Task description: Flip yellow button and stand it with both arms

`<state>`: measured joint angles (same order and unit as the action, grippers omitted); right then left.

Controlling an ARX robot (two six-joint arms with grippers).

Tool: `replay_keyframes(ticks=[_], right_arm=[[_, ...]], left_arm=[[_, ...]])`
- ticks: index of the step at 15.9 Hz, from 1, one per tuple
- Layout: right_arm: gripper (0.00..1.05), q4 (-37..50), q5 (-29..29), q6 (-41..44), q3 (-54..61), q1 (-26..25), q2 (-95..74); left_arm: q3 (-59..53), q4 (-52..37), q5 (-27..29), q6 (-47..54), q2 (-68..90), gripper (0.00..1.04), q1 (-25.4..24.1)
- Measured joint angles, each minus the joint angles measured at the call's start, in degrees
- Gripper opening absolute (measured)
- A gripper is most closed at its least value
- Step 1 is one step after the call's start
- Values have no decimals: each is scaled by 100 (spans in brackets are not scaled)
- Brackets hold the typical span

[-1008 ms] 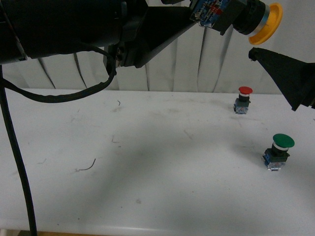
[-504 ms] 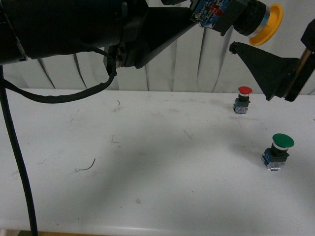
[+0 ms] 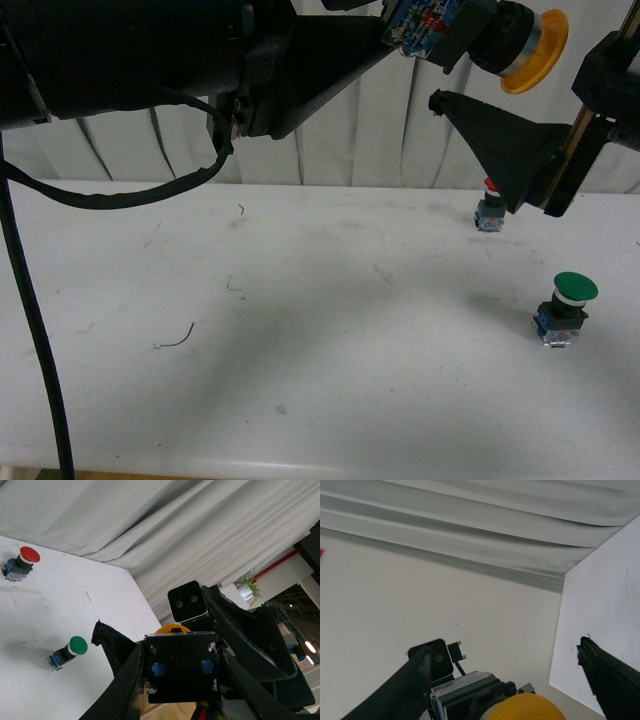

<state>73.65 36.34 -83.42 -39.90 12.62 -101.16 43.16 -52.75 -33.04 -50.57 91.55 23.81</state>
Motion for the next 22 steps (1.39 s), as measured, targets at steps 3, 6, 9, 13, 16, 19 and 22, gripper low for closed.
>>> replay_keyframes(ticks=[3,6,9,13,16,19,22], right_arm=[[63,13,0,9,0,7,0],[33,52,-55,-42,0,11,4],[33,52,-57,-70,0,7,11],[33,44,-55,-61,0,-4,52],[33,42,-46,-46,0,-7,55],[33,-13,-55,85,0,-28,55],[33,-9,-55,85,2,-33,55]], left_arm=[[0,-31,26,-2,-4,35,7],[0,39,13,-44,-7,35,28],[0,39,2,-48,-7,34,24],[0,7,-2,-48,-7,34,26],[0,-4,0,-59,-7,48,26],[0,-66,-26,-59,-7,78,35],[0,-72,2,-44,-11,99,28]])
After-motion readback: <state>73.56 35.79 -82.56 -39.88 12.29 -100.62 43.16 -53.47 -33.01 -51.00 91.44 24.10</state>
